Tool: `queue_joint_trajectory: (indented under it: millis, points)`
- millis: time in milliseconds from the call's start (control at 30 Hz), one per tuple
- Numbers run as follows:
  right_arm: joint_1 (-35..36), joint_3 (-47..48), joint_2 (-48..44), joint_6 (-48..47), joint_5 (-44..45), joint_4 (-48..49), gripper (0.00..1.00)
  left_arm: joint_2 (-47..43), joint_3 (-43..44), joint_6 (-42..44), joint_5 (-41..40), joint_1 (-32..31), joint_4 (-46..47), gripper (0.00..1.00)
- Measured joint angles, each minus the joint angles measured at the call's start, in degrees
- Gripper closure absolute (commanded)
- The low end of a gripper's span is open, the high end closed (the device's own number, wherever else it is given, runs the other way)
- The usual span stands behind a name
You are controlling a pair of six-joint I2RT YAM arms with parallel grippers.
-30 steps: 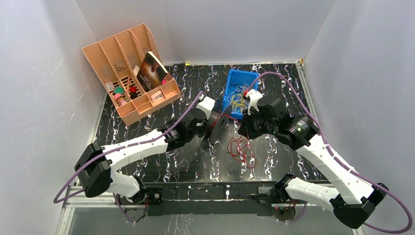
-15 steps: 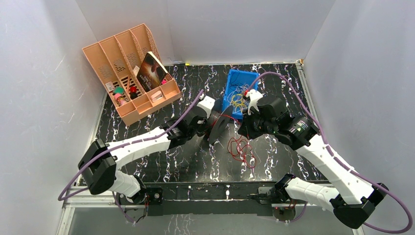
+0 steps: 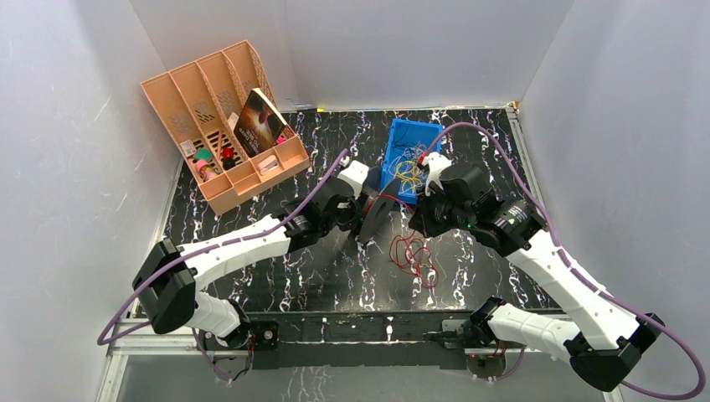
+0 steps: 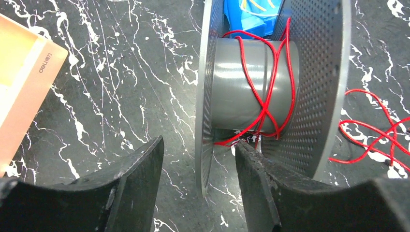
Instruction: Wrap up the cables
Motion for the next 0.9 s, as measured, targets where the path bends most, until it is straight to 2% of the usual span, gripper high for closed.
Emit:
queue_joint_trajectory:
  millis: [300,633,900]
  points:
    - [-1.07,0.07,1.86,-1.09,-0.13,-0.04,1.00,-6.23,0.17,0.46,2.38,0.02,-4.00,0.32]
    - [-4.31,5.86,9.40,-3.28,-7.85,-2.32,1.00,-10.60,5.33,2.62,6.05,0.74,-11.72,0.21]
    - [-9.70,11.80,15.80,-4.26,-17.42,-5.25,1.00,-9.92,11.63,4.48,17.75,8.94,-15.82,0.15]
